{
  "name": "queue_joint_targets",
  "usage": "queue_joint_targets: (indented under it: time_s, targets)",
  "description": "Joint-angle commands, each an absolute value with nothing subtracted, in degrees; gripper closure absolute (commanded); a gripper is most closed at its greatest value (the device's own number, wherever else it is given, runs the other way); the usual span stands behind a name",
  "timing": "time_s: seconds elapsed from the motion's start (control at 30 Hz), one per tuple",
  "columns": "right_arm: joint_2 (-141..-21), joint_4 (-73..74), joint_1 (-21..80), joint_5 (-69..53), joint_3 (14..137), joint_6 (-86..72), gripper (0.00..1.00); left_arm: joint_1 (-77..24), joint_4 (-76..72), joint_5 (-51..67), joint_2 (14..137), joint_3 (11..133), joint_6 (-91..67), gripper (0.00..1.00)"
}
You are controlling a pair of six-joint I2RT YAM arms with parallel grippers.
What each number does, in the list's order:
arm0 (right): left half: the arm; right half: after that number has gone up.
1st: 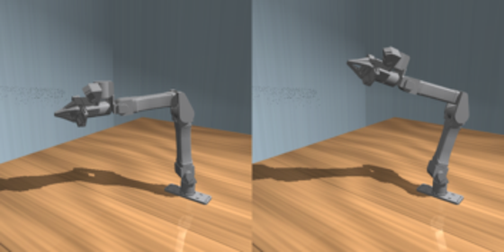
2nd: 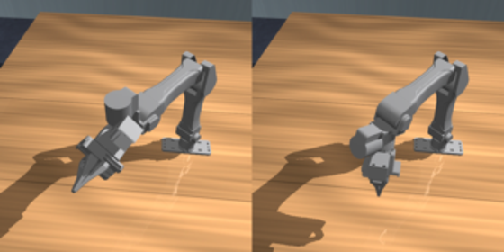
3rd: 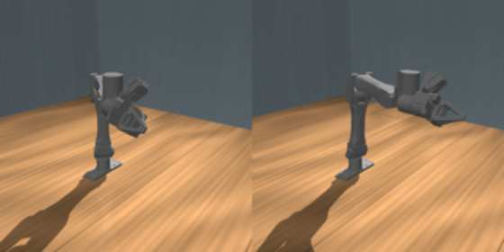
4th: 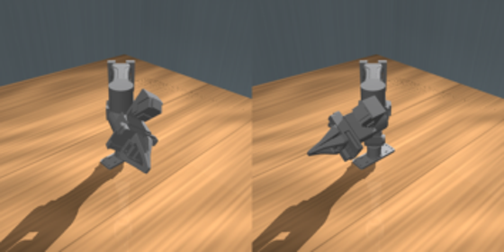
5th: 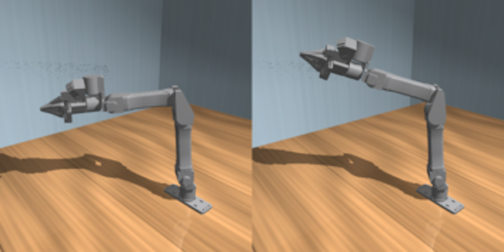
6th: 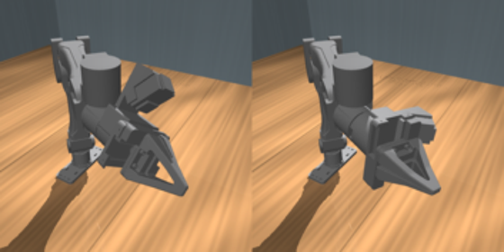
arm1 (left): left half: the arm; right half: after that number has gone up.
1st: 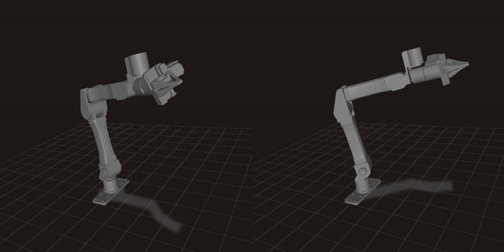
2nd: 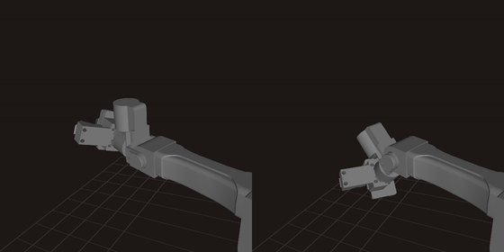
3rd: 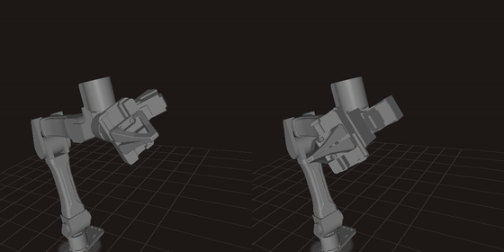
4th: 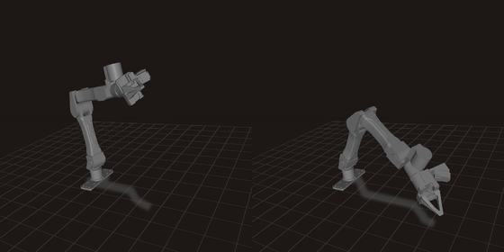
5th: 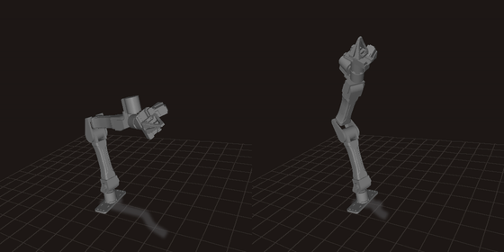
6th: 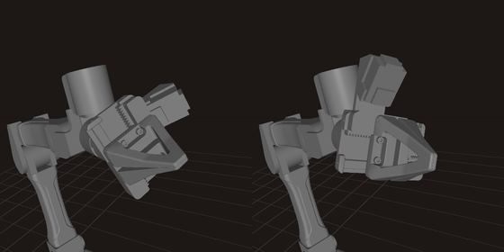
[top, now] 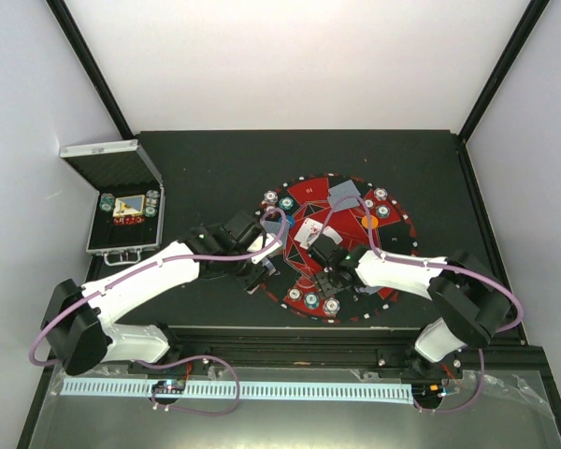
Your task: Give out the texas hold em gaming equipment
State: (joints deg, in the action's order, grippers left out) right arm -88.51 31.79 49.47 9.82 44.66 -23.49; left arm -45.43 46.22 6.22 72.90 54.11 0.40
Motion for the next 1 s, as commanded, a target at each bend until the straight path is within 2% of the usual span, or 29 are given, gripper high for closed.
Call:
queue_joint_targets:
  time_s: [0.0, 0.17, 0.73, 0.97]
  targets:
    - [-90.9, 30.6, 49.6, 8.5, 44.1, -25.1, 0.24, -45.2, 45.8, 7.0, 71.0, 54.2, 0.2, 0.5]
    - [-91.0, 30.3, 49.1, 7.3, 43.8, -25.5, 0.33, -45.2, 45.9, 7.0, 70.9, 54.2, 0.2, 0.5]
    - [-82.5, 39.4, 47.6, 11.2, 50.5, -24.0, 0.41, -44.7, 45.6, 6.1, 71.5, 54.0, 0.0, 0.5]
    - [-87.9, 37.9, 44.7, 10.3, 60.0, -19.8, 0.41, -43.6, 45.9, 6.6, 72.1, 54.3, 0.0, 0.5]
